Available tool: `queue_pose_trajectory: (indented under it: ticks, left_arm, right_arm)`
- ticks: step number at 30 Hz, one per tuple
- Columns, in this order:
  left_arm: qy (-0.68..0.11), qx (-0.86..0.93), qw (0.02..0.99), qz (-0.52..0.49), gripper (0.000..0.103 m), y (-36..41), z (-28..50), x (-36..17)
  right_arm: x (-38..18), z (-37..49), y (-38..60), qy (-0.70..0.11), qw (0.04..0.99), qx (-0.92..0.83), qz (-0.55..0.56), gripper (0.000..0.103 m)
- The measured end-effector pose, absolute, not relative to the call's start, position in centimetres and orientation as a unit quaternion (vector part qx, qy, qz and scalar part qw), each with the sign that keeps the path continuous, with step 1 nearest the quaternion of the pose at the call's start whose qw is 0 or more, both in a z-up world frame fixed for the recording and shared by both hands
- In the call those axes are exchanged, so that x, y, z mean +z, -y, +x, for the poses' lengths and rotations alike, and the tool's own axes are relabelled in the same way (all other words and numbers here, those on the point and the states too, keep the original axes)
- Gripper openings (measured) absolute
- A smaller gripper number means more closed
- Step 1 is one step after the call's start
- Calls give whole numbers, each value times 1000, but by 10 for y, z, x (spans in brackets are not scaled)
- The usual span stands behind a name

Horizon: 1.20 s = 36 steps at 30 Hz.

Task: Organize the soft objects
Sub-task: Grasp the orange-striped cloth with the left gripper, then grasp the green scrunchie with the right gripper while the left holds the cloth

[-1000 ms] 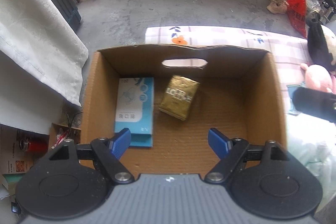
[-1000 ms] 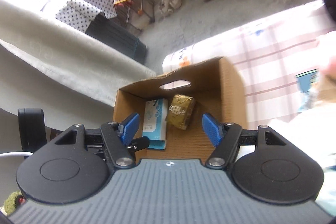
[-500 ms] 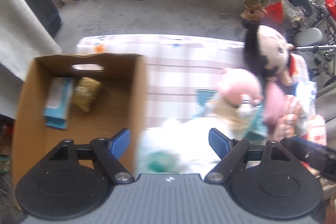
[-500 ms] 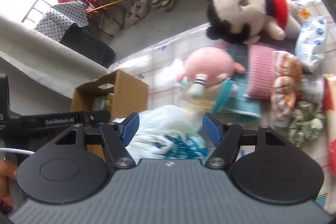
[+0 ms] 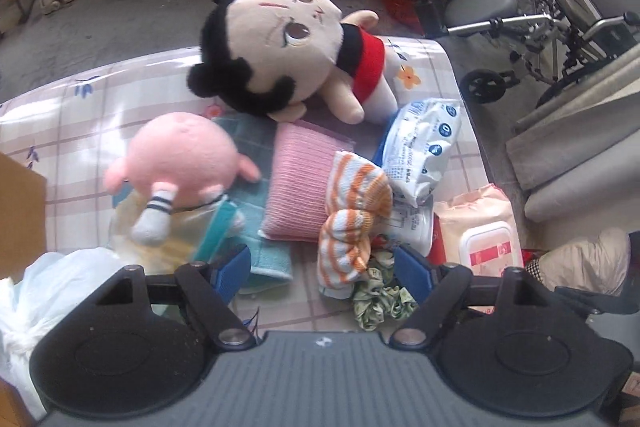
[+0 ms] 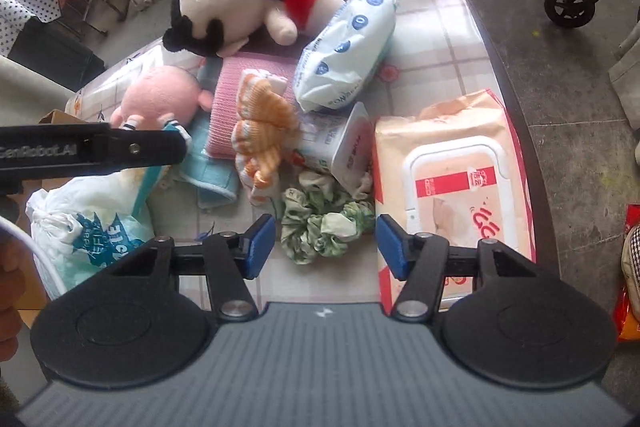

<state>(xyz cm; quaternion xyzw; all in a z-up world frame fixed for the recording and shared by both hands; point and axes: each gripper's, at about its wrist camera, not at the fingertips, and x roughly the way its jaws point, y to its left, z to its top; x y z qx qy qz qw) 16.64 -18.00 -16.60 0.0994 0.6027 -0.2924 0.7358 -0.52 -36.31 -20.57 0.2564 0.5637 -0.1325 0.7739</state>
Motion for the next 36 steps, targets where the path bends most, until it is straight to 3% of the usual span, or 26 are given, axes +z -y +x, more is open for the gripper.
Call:
queue_pose_trajectory:
  ticks: [5,10,17,30,32,36]
  left_arm:
    - [-612,-302,719,128,64,222,161,-203]
    - [-629,-294,707,135,59,239,165,-233]
    - [-635,-291,700,146,36,250,170,-254]
    - [-646,-257,704,142,35,205,169,-233]
    - [-654,-242,703,141,35,194,167,-231]
    - [-667,-215,701,133,34,172,162,-229]
  right_arm:
    - [-212,-7,373,-563,777,-130,250,55]
    - [-206,-5,398,-548,784,-142,255,55]
    - [-201,-2,423,-528,789,-158,271,55]
    - [-240,31,342,-614,767,-25,184,55]
    - [-253,39,329,-623,764,-16,169,40]
    - [-278,51,317,-648,747,-32,146,23]
